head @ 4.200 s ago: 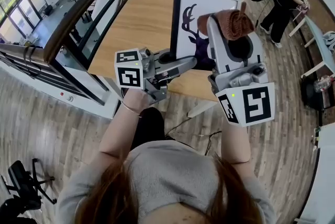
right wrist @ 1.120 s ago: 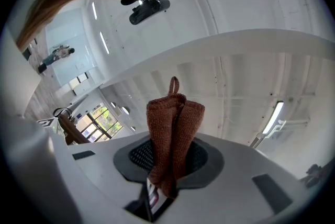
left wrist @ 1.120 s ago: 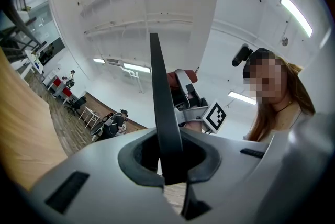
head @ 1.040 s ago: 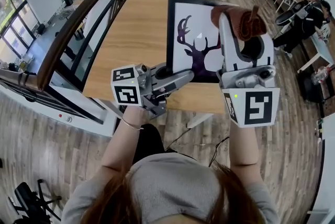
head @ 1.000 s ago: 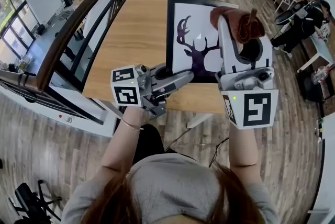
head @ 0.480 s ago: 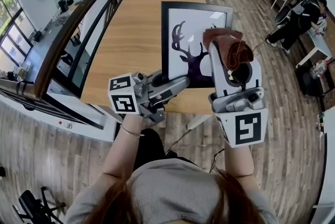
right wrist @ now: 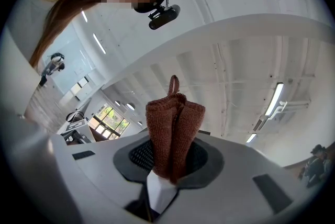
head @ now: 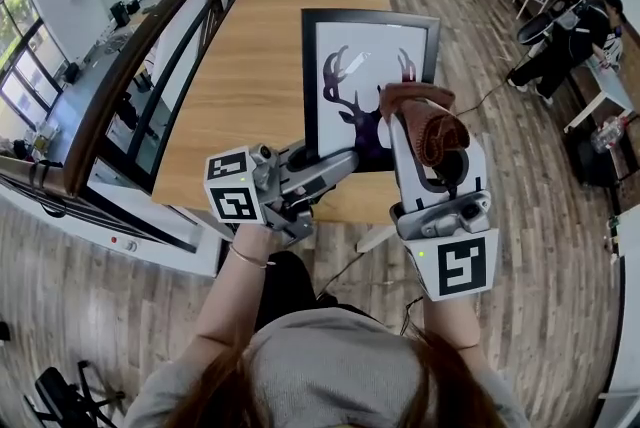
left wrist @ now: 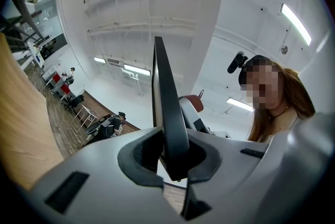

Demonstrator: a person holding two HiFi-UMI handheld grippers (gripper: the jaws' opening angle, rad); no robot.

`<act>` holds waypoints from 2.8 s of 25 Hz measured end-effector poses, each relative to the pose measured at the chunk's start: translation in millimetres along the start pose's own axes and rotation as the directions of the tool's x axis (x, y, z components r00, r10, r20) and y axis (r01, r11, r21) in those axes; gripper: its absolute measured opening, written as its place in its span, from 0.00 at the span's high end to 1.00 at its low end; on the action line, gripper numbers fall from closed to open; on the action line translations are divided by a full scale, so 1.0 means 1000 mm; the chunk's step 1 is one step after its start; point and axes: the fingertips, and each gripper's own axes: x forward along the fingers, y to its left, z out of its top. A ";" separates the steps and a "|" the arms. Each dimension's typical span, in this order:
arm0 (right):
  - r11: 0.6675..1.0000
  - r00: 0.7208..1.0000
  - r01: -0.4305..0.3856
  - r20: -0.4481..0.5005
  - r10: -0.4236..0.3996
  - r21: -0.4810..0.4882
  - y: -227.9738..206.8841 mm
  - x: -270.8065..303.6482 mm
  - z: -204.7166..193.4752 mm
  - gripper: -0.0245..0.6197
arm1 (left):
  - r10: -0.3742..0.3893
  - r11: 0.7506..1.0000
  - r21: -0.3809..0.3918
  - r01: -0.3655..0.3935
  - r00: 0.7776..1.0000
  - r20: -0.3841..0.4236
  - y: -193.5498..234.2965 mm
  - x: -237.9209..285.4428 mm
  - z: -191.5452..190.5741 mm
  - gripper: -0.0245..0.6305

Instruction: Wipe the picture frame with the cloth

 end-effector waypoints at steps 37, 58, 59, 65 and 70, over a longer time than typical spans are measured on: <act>0.992 0.989 -0.021 -0.143 0.039 0.126 0.031 -0.045 -0.047 0.81 | 0.025 0.999 -0.031 -0.025 1.000 0.011 0.013 -0.007 -0.002 0.89; 0.974 0.958 -0.079 -0.253 0.133 0.212 0.056 -0.073 -0.080 0.81 | 0.073 0.984 -0.172 -0.053 0.991 0.113 0.032 -0.032 -0.016 0.89; 0.974 0.956 -0.080 -0.261 0.136 0.214 0.058 -0.077 -0.082 0.81 | 0.076 0.982 -0.184 -0.053 0.990 0.120 0.031 -0.035 -0.018 0.89; 0.963 0.954 -0.112 -0.244 0.173 0.246 0.067 -0.081 -0.084 0.81 | 0.121 0.965 -0.248 -0.086 0.984 0.130 0.039 -0.065 -0.032 0.89; 0.949 0.960 -0.074 -0.237 0.151 0.306 0.076 -0.080 -0.084 0.81 | 0.199 0.928 -0.346 -0.138 0.969 0.147 0.051 -0.102 -0.057 0.89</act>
